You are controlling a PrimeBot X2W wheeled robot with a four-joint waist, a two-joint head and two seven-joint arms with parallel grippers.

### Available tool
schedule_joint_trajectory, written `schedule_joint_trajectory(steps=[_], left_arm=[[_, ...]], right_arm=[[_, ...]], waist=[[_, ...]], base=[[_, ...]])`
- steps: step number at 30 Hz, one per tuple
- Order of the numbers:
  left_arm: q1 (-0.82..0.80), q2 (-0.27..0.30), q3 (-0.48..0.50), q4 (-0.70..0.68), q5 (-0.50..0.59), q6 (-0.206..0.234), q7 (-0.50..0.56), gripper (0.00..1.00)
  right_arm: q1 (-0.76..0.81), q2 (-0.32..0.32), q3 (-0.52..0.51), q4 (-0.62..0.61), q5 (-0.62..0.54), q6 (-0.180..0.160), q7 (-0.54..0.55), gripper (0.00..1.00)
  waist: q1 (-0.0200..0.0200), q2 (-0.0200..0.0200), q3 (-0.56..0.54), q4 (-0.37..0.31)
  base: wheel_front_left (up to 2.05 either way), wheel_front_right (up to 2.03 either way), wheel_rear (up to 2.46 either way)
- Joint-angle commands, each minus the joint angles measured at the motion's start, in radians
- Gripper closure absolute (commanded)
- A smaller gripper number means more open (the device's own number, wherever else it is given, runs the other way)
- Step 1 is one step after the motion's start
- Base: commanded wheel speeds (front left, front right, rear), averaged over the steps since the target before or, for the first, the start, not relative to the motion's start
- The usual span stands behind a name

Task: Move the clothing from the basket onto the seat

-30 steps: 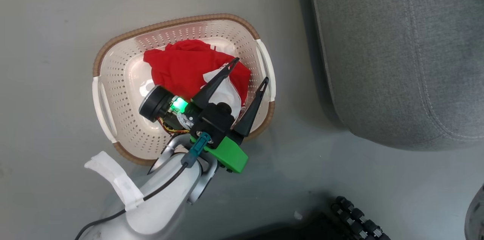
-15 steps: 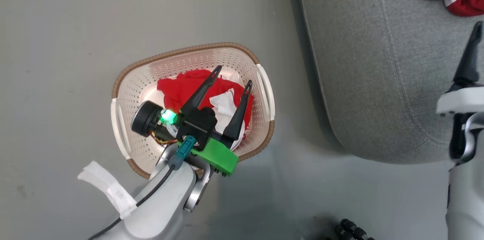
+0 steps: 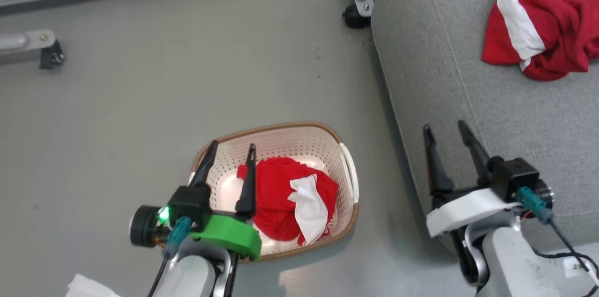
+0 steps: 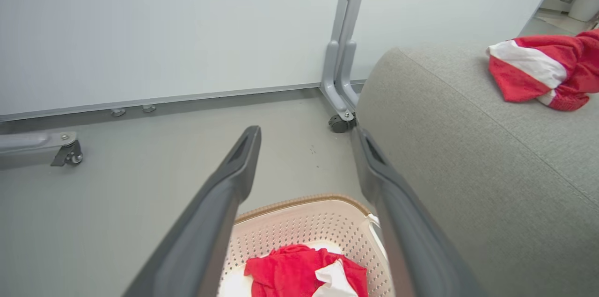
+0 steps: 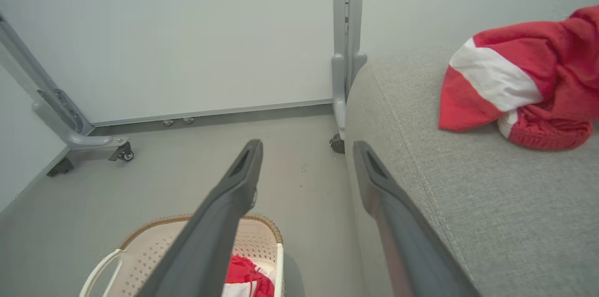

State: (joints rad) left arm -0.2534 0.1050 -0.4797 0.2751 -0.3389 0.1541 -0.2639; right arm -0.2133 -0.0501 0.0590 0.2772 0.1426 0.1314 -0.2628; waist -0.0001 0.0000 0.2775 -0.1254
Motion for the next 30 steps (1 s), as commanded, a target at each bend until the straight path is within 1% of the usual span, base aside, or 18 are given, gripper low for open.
schedule_joint_trajectory(steps=[1,4,6,14,19,22,30], left_arm=[[0.043,-0.004,0.024,-0.006,0.017,0.006,0.0,0.0],[0.115,-0.014,0.088,-0.034,0.043,0.006,-0.001,0.0],[0.156,-0.015,0.13,-0.057,0.067,-0.001,-0.001,0.0],[0.28,-0.039,0.247,-0.15,0.127,-0.042,0.0,0.0],[0.347,-0.045,0.273,-0.178,0.174,-0.056,0.0,0.0],[0.379,-0.048,0.275,-0.184,0.193,-0.066,0.0,0.0],[0.41,-0.054,0.289,-0.178,0.2,-0.082,-0.001,0.0]], right_arm=[[0.029,-0.003,0.026,-0.004,0.013,-0.001,-0.003,0.0],[0.066,-0.003,0.085,-0.015,0.025,-0.001,-0.003,0.0],[0.083,-0.003,0.099,-0.032,0.017,-0.001,-0.003,0.0],[0.183,-0.002,0.058,-0.092,0.011,-0.001,-0.003,0.0],[0.254,-0.002,0.052,-0.113,-0.004,-0.001,-0.003,0.0],[0.282,-0.002,0.053,-0.119,0.006,-0.001,-0.003,0.0],[0.299,-0.002,0.058,-0.128,0.02,-0.001,-0.003,0.0]], waist=[[0.0001,0.0,-0.177,0.084],[0.0001,0.0,-0.236,0.099],[0.0001,0.0,-0.263,0.109],[0.0001,0.0,-0.342,0.128],[0.0001,0.0,-0.37,0.118],[0.0001,0.0,-0.376,0.115],[0.0001,0.0,-0.376,0.105]], base=[[0.0,0.0,0.0],[0.0,0.0,0.0],[0.0,0.0,0.0],[0.0,0.0,0.0],[0.0,0.0,0.0],[0.0,0.0,0.0],[0.0,0.0,0.0]])
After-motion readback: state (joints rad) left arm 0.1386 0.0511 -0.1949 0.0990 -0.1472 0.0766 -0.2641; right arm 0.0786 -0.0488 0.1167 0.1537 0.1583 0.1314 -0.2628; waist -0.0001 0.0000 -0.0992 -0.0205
